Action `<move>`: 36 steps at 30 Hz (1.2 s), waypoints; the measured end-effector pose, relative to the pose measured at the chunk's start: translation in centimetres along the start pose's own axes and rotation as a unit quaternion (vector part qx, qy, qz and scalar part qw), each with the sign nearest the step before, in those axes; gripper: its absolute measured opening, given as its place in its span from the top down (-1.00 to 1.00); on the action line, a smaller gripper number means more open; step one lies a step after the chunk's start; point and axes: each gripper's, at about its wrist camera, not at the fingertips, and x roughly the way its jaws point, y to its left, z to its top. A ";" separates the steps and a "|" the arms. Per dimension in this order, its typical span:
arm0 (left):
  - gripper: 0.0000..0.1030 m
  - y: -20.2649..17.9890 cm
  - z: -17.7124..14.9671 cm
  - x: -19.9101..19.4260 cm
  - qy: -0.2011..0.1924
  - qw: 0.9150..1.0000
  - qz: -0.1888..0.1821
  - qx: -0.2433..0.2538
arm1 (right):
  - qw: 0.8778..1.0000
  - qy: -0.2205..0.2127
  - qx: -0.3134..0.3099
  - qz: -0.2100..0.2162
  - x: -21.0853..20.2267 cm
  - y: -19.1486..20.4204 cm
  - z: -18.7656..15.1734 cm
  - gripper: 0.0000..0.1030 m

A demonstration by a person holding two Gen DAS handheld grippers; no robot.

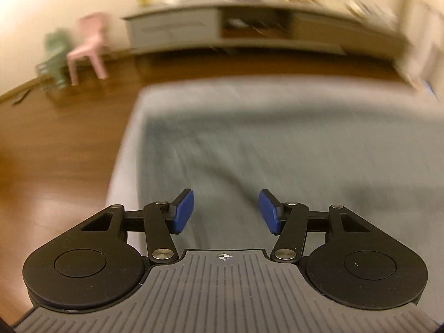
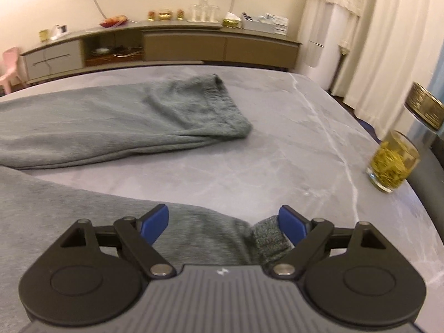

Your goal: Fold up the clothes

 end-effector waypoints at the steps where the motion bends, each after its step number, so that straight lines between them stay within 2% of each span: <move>1: 0.12 -0.5 -1.9 -0.8 0.007 1.000 0.002 0.008 | 1.000 -0.002 -0.003 0.006 -0.3 0.3 -0.1 -0.72; 5: 0.19 0.1 -8.8 -2.6 0.034 0.999 0.018 -0.031 | 0.999 0.009 -0.019 0.023 -0.7 1.2 -0.5 -0.75; 7: 0.15 0.7 -11.7 -3.2 0.038 0.997 0.027 -0.058 | 0.999 0.023 -0.026 0.022 -0.3 1.5 -0.8 -0.75; 10: 0.14 1.9 -13.7 -4.5 0.031 0.996 0.033 -0.083 | 0.998 0.043 -0.029 0.022 0.5 1.3 -1.0 -0.80; 14: 0.09 2.2 -13.9 -5.2 0.039 0.995 0.043 -0.078 | 0.998 0.037 -0.025 0.042 1.8 0.6 -0.3 -0.91; 22: 0.08 -0.2 -13.5 -6.3 0.048 0.996 0.062 -0.037 | 0.996 0.026 -0.018 0.083 4.3 -0.7 1.0 -0.91; 24: 0.18 -0.5 -13.4 -6.9 0.043 0.996 0.070 -0.040 | 0.996 0.022 -0.009 0.081 3.8 -1.4 1.4 -0.76; 25: 0.32 -0.8 -13.1 -7.6 0.025 0.996 0.070 -0.046 | 0.997 0.020 -0.005 0.080 3.4 -1.7 1.5 -0.50; 26: 0.34 -1.1 -12.8 -8.4 0.005 0.996 0.070 -0.053 | 0.997 0.018 0.000 0.079 3.1 -2.1 1.7 -0.45; 29: 0.30 -2.4 -12.0 -11.8 -0.053 0.996 0.034 -0.069 | 0.996 -0.001 0.046 0.070 -0.3 -4.1 1.2 -0.48; 31: 0.30 -3.7 -11.7 -12.9 -0.065 0.996 0.005 -0.065 | 0.997 0.017 0.043 0.068 -1.5 -4.6 -0.1 -0.48; 34: 0.29 -6.2 -11.6 -12.4 -0.058 0.998 -0.020 -0.032 | 0.996 0.057 0.017 0.070 -1.8 -4.2 -1.9 -0.46; 36: 0.29 -7.1 -12.0 -11.0 -0.039 0.999 -0.024 -0.018 | 0.996 0.070 -0.025 0.057 -0.8 -3.0 -2.0 -0.47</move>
